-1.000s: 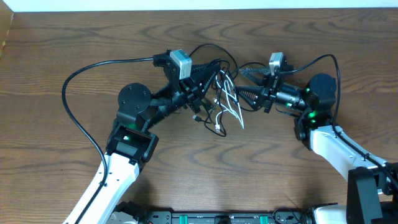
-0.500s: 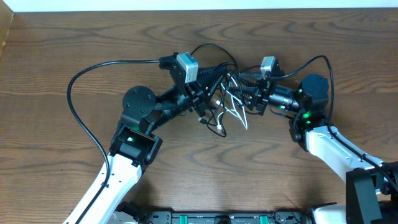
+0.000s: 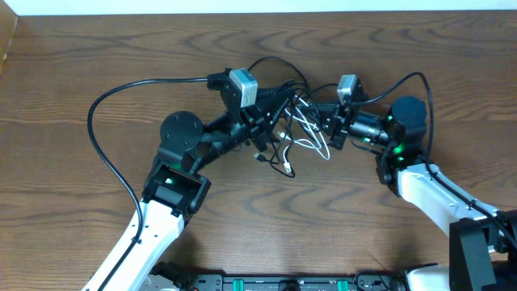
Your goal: Untangle cables
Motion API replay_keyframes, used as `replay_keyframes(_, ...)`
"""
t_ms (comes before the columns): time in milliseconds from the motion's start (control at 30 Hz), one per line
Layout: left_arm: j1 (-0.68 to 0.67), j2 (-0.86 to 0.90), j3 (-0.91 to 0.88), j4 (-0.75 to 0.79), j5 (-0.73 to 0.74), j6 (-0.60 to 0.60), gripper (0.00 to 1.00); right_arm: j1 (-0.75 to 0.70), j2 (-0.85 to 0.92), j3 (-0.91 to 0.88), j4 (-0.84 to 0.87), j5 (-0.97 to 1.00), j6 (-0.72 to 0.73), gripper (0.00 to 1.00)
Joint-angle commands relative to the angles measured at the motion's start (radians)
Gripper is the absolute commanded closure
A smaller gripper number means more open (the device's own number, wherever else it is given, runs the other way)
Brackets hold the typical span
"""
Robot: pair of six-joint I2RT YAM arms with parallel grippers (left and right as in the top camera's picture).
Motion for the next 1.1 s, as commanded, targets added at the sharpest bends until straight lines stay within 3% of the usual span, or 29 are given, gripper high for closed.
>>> replay_keyframes(0,-0.002,-0.011,0.008,-0.072,-0.134,0.021,0.92,-0.064,-0.003,0.003,0.000,-0.013,0.106,0.99)
replay_keyframes(200,-0.002,-0.011,0.008,-0.311,-0.470,0.021,0.92,-0.212,-0.003,0.003,0.001,-0.151,0.317,0.99)
replay_keyframes(500,-0.002,-0.011,0.008,-0.520,-0.840,0.021,0.93,-0.365,-0.003,0.003,0.000,-0.349,0.409,0.99)
replay_keyframes(767,0.061,-0.011,0.008,-0.637,-0.964,0.021,0.92,-0.393,-0.003,0.003,0.001,-0.369,0.460,0.99)
replay_keyframes(1067,0.266,-0.011,0.008,-0.740,-1.024,0.021,0.92,-0.402,-0.004,0.003,0.008,-0.372,0.475,0.99)
